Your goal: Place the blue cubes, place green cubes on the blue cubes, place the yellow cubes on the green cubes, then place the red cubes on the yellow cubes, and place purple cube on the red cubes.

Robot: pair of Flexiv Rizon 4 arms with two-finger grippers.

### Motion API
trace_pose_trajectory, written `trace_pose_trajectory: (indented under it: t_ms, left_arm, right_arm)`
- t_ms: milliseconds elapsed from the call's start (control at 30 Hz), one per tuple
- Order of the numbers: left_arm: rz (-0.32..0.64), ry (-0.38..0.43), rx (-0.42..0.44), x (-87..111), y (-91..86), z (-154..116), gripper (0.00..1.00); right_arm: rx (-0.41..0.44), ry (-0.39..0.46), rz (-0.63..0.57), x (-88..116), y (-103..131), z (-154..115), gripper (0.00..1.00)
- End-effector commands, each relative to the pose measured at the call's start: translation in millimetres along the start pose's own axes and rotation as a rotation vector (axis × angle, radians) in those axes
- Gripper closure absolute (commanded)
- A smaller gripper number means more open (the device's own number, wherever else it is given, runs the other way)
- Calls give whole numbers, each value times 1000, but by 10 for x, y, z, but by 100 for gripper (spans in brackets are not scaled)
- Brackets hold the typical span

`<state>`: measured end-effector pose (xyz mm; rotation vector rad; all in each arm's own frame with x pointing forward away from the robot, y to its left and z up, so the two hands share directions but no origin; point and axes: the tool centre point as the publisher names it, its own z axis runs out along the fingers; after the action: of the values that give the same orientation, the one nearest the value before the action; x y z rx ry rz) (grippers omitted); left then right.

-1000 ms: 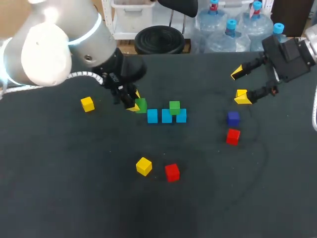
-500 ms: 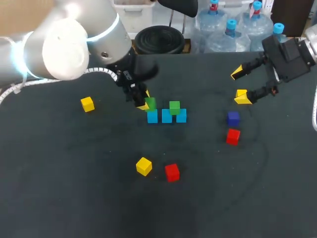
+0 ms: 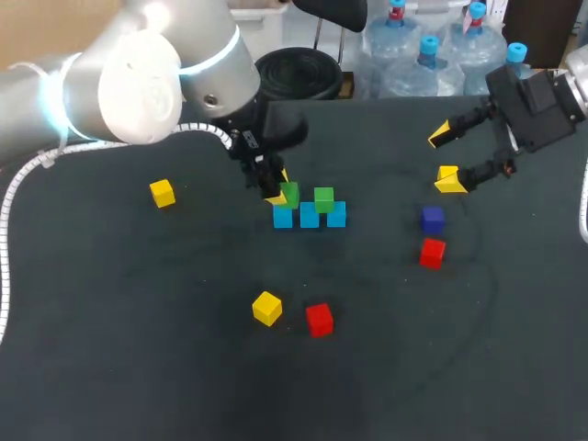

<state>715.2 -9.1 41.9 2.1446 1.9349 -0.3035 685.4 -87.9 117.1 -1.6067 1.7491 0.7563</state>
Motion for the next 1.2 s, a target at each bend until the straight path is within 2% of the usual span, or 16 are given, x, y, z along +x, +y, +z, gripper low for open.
trace_pose_trajectory:
  t_ms: [33, 500, 1200]
  left_arm:
    - [-5, 10, 9, -24, 47, 26, 100]
    - [-4, 25, 22, -78, 39, 107, 100]
    - [-31, 38, 26, -41, 45, 151, 100]
  right_arm:
    - [0, -2, -1, 3, -2, 6, 0]
    - [0, -2, -1, 3, -2, 6, 0]
    - [0, -2, -1, 3, -2, 6, 0]
